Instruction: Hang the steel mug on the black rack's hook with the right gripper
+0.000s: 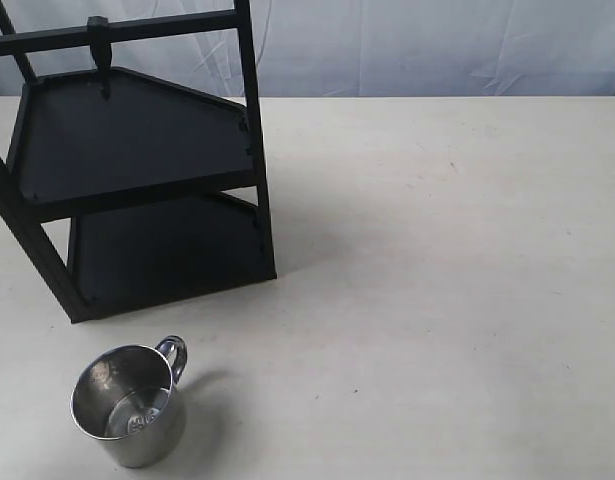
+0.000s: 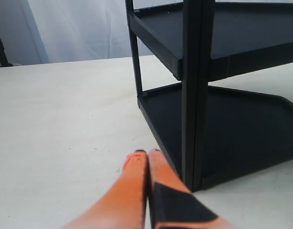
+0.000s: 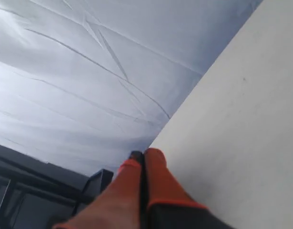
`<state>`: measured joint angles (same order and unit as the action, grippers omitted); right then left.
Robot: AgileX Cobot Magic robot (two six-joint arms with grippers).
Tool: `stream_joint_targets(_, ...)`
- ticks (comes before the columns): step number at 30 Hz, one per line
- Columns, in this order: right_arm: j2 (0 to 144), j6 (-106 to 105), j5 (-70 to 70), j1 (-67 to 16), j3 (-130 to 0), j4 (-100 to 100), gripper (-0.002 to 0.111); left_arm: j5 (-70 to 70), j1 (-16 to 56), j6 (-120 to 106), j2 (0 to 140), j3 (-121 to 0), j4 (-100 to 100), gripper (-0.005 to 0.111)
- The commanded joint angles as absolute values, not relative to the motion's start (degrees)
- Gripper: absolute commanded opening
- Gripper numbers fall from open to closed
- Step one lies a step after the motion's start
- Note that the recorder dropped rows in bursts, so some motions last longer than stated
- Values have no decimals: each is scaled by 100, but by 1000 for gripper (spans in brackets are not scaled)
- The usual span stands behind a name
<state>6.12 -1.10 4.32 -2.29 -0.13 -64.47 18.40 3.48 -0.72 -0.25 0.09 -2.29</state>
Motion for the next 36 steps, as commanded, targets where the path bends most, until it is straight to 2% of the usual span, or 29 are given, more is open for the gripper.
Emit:
stream_joint_targets(1, 731, -546, 1228, -243, -454, -6758, -1, 1793, 361, -50, 0, 0, -224, 0)
stream_joint_targets(3, 1016, -1035, 1326, -243, -844, -6758, -1, 1793, 361, -50, 0, 0, -224, 0)
stream_joint_targets(6, 2554, -2115, 2330, -243, -2139, -6261, -1, 1793, 361, -50, 0, 0, -224, 0)
stream_joint_targets(10, 4812, -1871, 3677, -243, -4066, -4676, -1, 1793, 361, -50, 0, 0, -224, 0)
stream_joint_targets(12, 5473, -1642, 4171, -421, -4603, -4241, -1, 1793, 361, -50, 0, 0, -224, 0)
stream_joint_targets(14, 5835, -1300, 4251, -826, -4787, -3865, -1, 1793, 361, -50, 0, 0, -224, 0)
stream_joint_targets(20, 7157, 1867, 3177, -3765, -4829, -1243, -1, 1793, 361, -50, 0, 0, -224, 0)
stream_joint_targets(22, 7459, 2362, 2853, -4278, -4829, -1032, -1, 1793, 361, -50, 0, 0, -224, 0)
stream_joint_targets(27, 8079, 2756, 2270, -4969, -4843, -1074, -1, 1793, 361, -50, 0, 0, -224, 0)
stream_joint_targets(31, 8559, 2850, 2279, -5164, -5072, -1090, -1, 1793, 361, -50, 0, 0, -224, 0)
stream_joint_targets(34, 8883, 2093, 2485, -5347, -5480, -1121, -1, 1793, 361, -50, 0, 0, -224, 0)
stream_joint_targets(36, 9052, 1409, 2625, -5465, -5763, -1301, 5, 1793, 361, -50, 0, 0, -224, 0)
